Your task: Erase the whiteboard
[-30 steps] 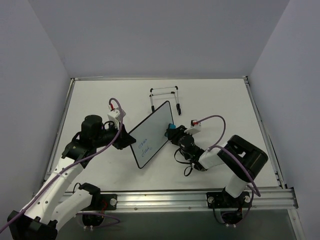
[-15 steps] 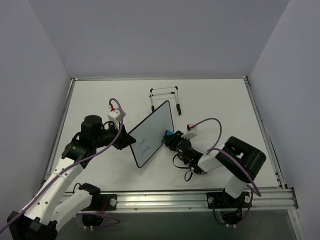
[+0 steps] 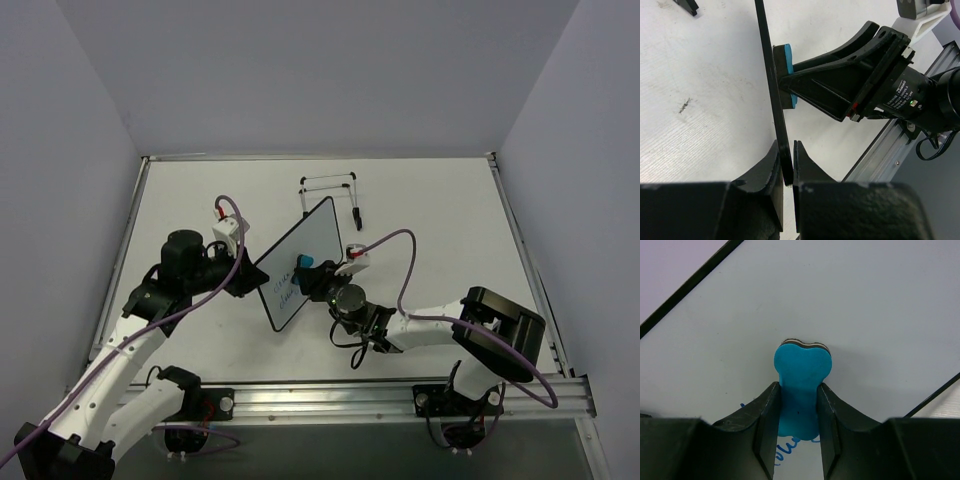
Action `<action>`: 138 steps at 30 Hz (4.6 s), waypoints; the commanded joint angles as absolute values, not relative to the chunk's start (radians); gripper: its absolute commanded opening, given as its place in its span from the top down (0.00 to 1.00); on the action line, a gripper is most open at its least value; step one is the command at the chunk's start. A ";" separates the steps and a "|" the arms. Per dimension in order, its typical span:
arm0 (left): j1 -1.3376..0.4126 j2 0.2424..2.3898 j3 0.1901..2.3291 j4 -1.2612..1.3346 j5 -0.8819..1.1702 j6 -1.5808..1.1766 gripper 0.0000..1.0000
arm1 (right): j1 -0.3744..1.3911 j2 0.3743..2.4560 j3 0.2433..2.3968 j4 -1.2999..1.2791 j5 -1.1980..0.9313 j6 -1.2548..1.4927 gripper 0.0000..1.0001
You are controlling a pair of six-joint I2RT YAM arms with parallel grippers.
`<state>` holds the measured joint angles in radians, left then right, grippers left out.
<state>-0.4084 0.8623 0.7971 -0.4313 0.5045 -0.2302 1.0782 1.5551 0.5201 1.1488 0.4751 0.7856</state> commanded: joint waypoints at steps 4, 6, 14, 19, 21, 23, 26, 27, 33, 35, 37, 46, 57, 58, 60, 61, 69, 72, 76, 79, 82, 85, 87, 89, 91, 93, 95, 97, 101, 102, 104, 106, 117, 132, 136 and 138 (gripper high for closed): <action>-0.445 0.848 0.816 -0.380 0.790 -0.285 0.98 | 1.141 1.537 0.571 1.230 0.431 0.785 1.00; -0.445 0.853 0.816 -0.376 0.795 -0.290 0.98 | 1.163 1.548 0.583 1.238 0.436 0.784 1.00; -0.446 0.850 0.813 -0.371 0.801 -0.296 0.98 | 1.278 1.555 0.695 1.174 0.492 0.732 1.00; -0.446 0.853 0.813 -0.368 0.802 -0.298 0.98 | 1.312 1.583 0.706 1.114 0.645 0.820 1.00; -0.446 0.854 0.813 -0.368 0.802 -0.298 0.98 | 1.315 1.603 0.710 1.059 0.695 0.857 1.00; -0.445 0.853 0.813 -0.368 0.804 -0.298 0.98 | 1.312 1.621 0.715 0.978 0.754 0.940 1.00; -0.446 0.851 0.813 -0.368 0.802 -0.296 0.98 | 1.313 1.641 0.706 0.902 0.820 1.024 1.00; -0.445 0.850 0.813 -0.368 0.802 -0.298 0.98 | 1.313 1.646 0.700 0.890 0.831 1.043 1.00; -0.446 0.850 0.813 -0.368 0.804 -0.298 0.98 | 1.313 1.709 0.620 0.847 0.848 1.193 1.00; -0.446 0.850 0.813 -0.368 0.804 -0.296 0.98 | 1.305 1.738 0.595 0.845 0.854 1.216 1.00; -0.445 0.850 0.815 -0.370 0.804 -0.298 0.98 | 1.295 1.755 0.583 0.845 0.845 1.250 1.00; -0.445 0.851 0.813 -0.368 0.805 -0.298 0.98 | 1.235 1.890 0.529 1.075 0.723 1.234 1.00; -0.446 0.854 0.813 -0.367 0.808 -0.298 0.98 | 1.190 1.577 0.621 0.994 0.669 0.957 1.00; -0.446 0.856 0.811 -0.367 0.808 -0.298 0.98 | 1.181 1.556 0.626 0.994 0.657 0.939 1.00; -0.446 0.854 0.811 -0.367 0.808 -0.298 0.98 | 1.152 1.499 0.630 0.993 0.615 0.899 1.00; -0.445 0.853 0.811 -0.367 0.808 -0.298 0.98 | 1.138 1.482 0.632 0.983 0.601 0.888 1.00; -0.446 0.847 0.811 -0.367 0.808 -0.298 0.98 | 0.973 1.508 0.569 1.011 0.460 0.834 1.00; -0.446 0.845 0.811 -0.367 0.808 -0.299 0.98 | 0.924 1.569 0.523 1.063 0.394 0.854 1.00; -0.446 0.850 0.811 -0.364 0.811 -0.299 0.98 | 0.913 1.601 0.483 1.118 0.345 0.867 1.00; -0.446 0.857 0.813 -0.362 0.815 -0.298 0.98 | 0.989 1.582 0.547 1.070 0.350 0.842 1.00; -0.446 0.853 0.811 -0.364 0.815 -0.298 0.98 | 1.061 1.556 0.607 1.020 0.394 0.802 1.00; -0.445 0.847 0.810 -0.364 0.810 -0.299 0.98 | 1.132 1.548 0.670 1.011 0.397 0.781 1.00; -0.446 0.848 0.810 -0.364 0.810 -0.299 0.98 | 1.175 1.549 0.704 1.006 0.400 0.779 1.00; -0.445 0.847 0.810 -0.364 0.808 -0.299 0.98 | 1.212 1.546 0.712 1.012 0.416 0.790 1.00; -0.445 0.847 0.810 -0.364 0.808 -0.301 0.98 | 1.230 1.551 0.707 1.035 0.425 0.830 1.00; -0.445 0.848 0.811 -0.362 0.807 -0.299 0.98 | 1.259 1.557 0.707 1.054 0.422 0.847 1.00; -0.446 0.850 0.813 -0.361 0.807 -0.301 0.98 | 1.278 1.569 0.716 1.052 0.423 0.883 1.00; -0.446 0.845 0.811 -0.364 0.805 -0.301 0.98 | 1.301 1.583 0.726 1.042 0.426 0.922 1.00; -0.445 0.842 0.810 -0.364 0.802 -0.301 0.98 | 1.331 1.611 0.744 1.040 0.426 1.008 1.00; -0.445 0.844 0.811 -0.364 0.801 -0.302 0.98 | 1.336 1.615 0.749 1.039 0.426 1.020 1.00; -0.446 0.842 0.810 -0.364 0.801 -0.301 0.98 | 1.348 1.629 0.759 1.034 0.433 1.058 1.00; -0.446 0.844 0.810 -0.364 0.801 -0.302 0.98 | 1.354 1.638 0.764 1.020 0.443 1.084 1.00; -0.445 0.838 0.808 -0.364 0.802 -0.304 0.98 | 1.355 1.628 0.720 1.026 0.491 1.229 1.00; -0.446 0.831 0.805 -0.357 0.815 -0.304 0.98 | 0.993 1.442 0.632 0.850 0.519 1.163 1.00; -0.446 0.831 0.805 -0.357 0.816 -0.304 0.98 | 0.898 1.476 0.629 0.847 0.451 1.114 1.00; -0.446 0.833 0.807 -0.359 0.815 -0.304 0.98 | 0.853 1.514 0.618 0.894 0.408 1.083 1.00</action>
